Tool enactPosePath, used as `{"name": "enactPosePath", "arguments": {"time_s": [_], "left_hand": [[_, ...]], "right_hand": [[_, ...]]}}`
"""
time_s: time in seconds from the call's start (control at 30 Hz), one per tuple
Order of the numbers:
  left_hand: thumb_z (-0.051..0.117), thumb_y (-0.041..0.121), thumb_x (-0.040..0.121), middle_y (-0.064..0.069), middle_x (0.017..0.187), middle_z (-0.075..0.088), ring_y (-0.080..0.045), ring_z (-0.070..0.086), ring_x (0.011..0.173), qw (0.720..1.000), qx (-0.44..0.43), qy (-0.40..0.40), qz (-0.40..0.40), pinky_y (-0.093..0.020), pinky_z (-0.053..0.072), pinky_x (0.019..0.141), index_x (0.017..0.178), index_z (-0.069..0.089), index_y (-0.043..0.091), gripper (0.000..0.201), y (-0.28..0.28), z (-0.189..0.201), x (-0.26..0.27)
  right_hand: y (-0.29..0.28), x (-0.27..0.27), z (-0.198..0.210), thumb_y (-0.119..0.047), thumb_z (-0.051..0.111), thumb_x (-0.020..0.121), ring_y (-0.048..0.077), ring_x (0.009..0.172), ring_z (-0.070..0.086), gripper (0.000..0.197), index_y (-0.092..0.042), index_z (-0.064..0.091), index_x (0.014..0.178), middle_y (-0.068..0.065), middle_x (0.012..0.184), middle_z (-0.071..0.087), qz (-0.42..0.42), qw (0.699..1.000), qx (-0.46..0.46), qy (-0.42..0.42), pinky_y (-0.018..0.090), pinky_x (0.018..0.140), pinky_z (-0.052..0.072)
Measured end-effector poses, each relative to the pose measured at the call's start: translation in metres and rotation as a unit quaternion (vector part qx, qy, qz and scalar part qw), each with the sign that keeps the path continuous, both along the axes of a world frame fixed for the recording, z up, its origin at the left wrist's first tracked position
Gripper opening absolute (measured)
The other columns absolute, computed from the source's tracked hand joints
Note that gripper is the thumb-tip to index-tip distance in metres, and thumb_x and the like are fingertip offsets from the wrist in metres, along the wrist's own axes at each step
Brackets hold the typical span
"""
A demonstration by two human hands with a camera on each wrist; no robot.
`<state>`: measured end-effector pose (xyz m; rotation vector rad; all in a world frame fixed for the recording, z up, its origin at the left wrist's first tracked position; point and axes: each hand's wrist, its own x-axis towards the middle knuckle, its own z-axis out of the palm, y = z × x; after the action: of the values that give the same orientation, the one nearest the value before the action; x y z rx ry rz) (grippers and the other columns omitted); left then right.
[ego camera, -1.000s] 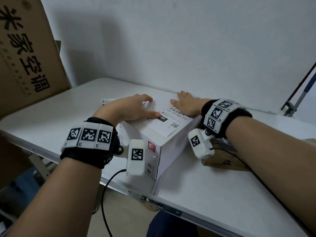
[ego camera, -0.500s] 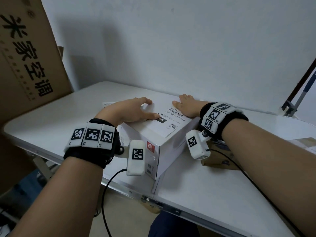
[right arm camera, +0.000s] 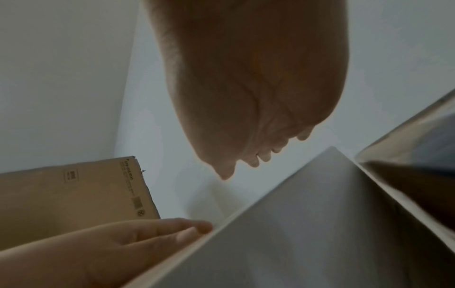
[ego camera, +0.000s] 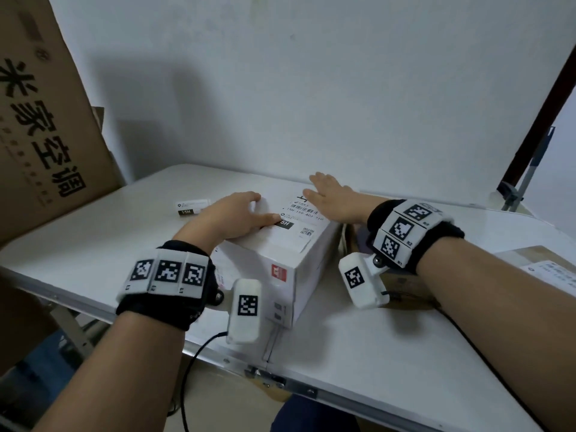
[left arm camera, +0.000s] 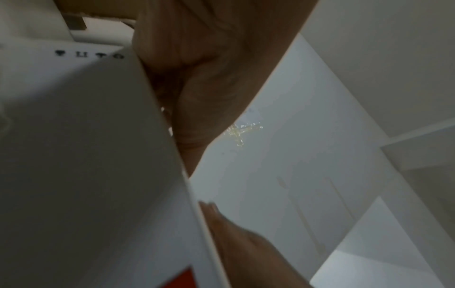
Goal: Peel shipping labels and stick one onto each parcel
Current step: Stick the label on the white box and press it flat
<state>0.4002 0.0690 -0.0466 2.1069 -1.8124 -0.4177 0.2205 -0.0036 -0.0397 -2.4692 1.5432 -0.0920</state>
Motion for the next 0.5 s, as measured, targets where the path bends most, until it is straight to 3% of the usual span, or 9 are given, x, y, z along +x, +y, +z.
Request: {"name": "enactPosePath", "arguments": {"time_s": [0.13,0.33,0.5], "left_hand": [[0.056,0.054,0.088,-0.008,0.151,0.039,-0.026,0.039,0.135,1.0,-0.02,-0.004,0.013,-0.031,0.033,0.103,0.147,0.036,0.018,0.072,-0.003,-0.003,-0.011],[0.045,0.046,0.096,0.005,0.143,0.05,-0.019,0.048,0.127,0.999,-0.029,0.01,-0.02,-0.027,0.035,0.095,0.134,0.052,0.037,0.04,0.003,-0.002,0.012],[0.034,0.036,0.102,-0.003,0.146,0.048,-0.026,0.046,0.13,0.999,-0.031,-0.011,-0.026,-0.032,0.037,0.1,0.144,0.041,0.032,0.043,0.002,-0.012,0.005]], "right_hand": [[0.0,0.016,-0.001,-0.032,0.019,0.105,0.025,0.15,0.003,0.053,-0.006,0.015,0.152,0.011,0.162,0.005,0.009,0.999,0.036,0.024,0.049,0.12,0.01],[-0.009,0.016,-0.018,-0.037,0.014,0.104,0.019,0.151,-0.001,0.057,-0.01,0.006,0.154,0.005,0.163,-0.002,0.014,0.999,0.006,0.051,0.045,0.121,0.005],[-0.009,0.019,-0.021,-0.037,0.012,0.103,0.017,0.15,-0.007,0.058,-0.012,0.003,0.155,0.004,0.163,-0.008,0.015,0.997,-0.003,0.08,0.046,0.12,0.002]]}}
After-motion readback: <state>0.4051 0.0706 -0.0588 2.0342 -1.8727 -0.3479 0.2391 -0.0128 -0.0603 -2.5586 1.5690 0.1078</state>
